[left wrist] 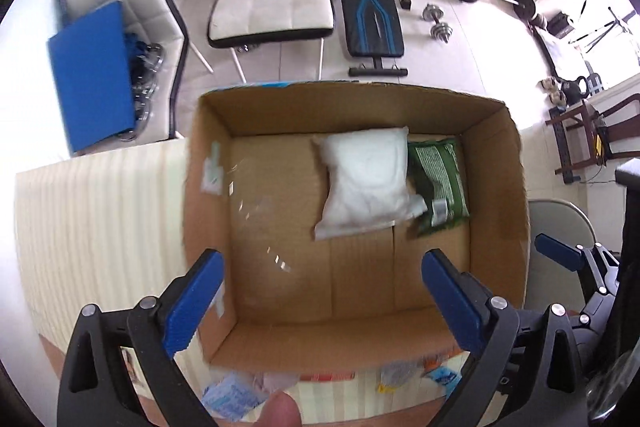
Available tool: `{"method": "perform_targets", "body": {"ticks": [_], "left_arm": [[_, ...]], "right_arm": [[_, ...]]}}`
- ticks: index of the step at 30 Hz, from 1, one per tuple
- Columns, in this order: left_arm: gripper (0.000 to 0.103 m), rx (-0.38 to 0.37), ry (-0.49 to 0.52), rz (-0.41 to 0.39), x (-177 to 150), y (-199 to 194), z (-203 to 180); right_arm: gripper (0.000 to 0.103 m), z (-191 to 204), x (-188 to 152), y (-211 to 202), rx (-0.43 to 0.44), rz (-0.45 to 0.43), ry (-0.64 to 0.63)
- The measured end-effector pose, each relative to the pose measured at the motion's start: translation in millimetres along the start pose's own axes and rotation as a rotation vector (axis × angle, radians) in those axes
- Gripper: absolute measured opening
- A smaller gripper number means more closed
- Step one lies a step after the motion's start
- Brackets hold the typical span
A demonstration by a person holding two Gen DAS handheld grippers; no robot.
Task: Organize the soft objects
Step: 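Grasp the red snack bag with the left tool while the right tool grasps the orange bag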
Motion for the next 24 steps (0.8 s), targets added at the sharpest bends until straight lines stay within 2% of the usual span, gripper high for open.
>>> {"method": "perform_targets", "body": {"ticks": [9, 14, 18, 19, 20, 21, 22, 23, 24], "left_arm": [[0.101, 0.017, -0.052, -0.131, -60, -68, 14], [0.101, 0.106, -0.101, -0.183, -106, -77, 39], [0.101, 0.073, -0.183, -0.098, -150, -40, 59], [0.097, 0.067, -0.195, -0.076, -159, -29, 61], [0.086, 0.06, -0.201, -0.042, -169, -14, 61], [0.08, 0.054, -0.198, -0.016, -178, -5, 60], [0.069, 0.042, -0.187, 0.025, -184, 11, 55], [0.063, 0.031, -0.172, 0.06, -189, 26, 49], [0.062, 0.026, -0.164, 0.076, -190, 34, 44]], "right_arm": [[0.103, 33, -50, -59, 0.094, -0.107, -0.043], [0.103, 27, -91, -71, 0.158, -0.125, -0.013], [0.103, 3, -133, -56, 0.18, -0.098, 0.058], [0.103, -3, -142, -49, 0.176, -0.089, 0.081], [0.103, -10, -149, -41, 0.172, -0.079, 0.105], [0.103, -19, -159, -30, 0.169, -0.068, 0.138], [0.103, -24, -165, -19, 0.167, -0.053, 0.159], [0.103, -29, -172, -7, 0.165, -0.028, 0.18], [0.103, -35, -181, 8, 0.171, 0.005, 0.209]]}}
Point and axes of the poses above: each gripper's, at about its wrist camera, not at the fingertips, and y roughly the way its jaws point, z to its left, x to its top, the point moved 9 cm from there along y, roughly the way its jaws point, and after that the axes turned 3 degrees about -y, right-handed, at the moved point
